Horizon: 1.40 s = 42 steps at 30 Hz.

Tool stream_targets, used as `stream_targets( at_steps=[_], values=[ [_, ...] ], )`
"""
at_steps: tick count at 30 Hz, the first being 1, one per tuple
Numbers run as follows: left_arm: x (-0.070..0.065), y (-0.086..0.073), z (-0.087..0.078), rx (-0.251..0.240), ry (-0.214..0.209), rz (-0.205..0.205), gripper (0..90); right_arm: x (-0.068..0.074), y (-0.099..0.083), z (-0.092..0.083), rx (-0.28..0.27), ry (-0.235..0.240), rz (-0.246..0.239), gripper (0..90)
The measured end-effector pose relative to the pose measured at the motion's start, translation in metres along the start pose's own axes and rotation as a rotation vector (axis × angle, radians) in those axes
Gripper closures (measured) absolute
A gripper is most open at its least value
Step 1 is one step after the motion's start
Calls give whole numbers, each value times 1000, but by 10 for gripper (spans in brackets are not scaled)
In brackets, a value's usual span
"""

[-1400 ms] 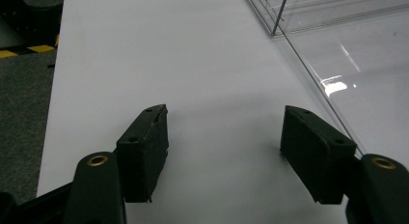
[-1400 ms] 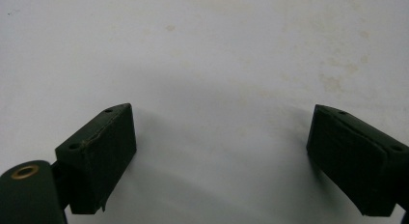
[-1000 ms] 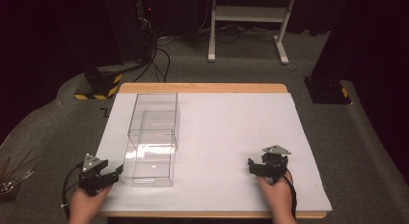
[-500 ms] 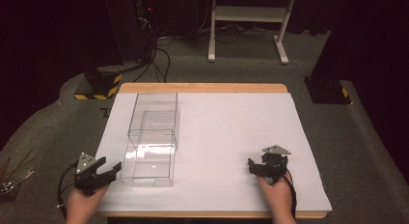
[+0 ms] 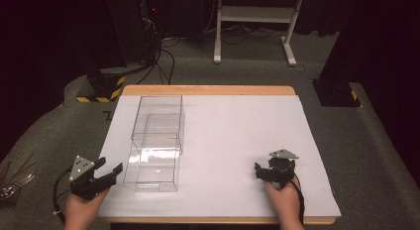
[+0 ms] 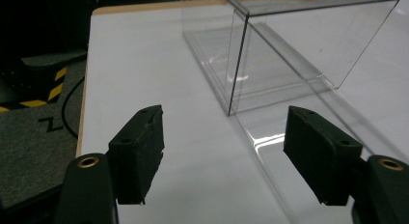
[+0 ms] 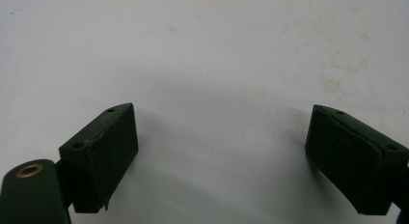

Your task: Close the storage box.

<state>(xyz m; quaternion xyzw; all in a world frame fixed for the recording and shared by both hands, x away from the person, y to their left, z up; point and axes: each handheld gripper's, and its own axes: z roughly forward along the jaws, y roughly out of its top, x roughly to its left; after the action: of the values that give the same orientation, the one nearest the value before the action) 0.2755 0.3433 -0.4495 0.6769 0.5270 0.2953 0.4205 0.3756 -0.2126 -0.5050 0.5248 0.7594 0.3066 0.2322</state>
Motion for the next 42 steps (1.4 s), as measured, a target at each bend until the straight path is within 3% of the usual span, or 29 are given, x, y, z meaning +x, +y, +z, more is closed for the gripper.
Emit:
stream_targets(
  at_steps=[3, 11, 15, 19, 25, 31, 38, 42],
  values=[
    [-1, 3, -6, -25, -14, 0, 290, 0, 0, 0, 0, 0, 0, 117],
    [-8, 9, -21, -95, -28, 13, 139, 0, 0, 0, -1, 1, -1, 118],
    [-9, 8, -22, -83, -68, 32, 90, 0, 0, 0, -1, 1, -2, 119],
    [-10, 7, -20, -68, -81, 32, 73, 0, 0, 0, -2, 1, -3, 125],
    [-17, 1, -20, -44, -65, 49, 40, 0, 0, 0, -3, 4, -4, 129],
    [-25, -6, -23, -42, -103, 37, 10, 0, 0, 0, -4, 3, -8, 130],
    [-28, -13, -29, -48, -106, 45, 9, 0, 0, 0, -4, 4, -7, 131],
    [-27, -20, -24, -16, -114, 48, 9, 1, 0, -1, -4, 3, -8, 135]
  ],
)
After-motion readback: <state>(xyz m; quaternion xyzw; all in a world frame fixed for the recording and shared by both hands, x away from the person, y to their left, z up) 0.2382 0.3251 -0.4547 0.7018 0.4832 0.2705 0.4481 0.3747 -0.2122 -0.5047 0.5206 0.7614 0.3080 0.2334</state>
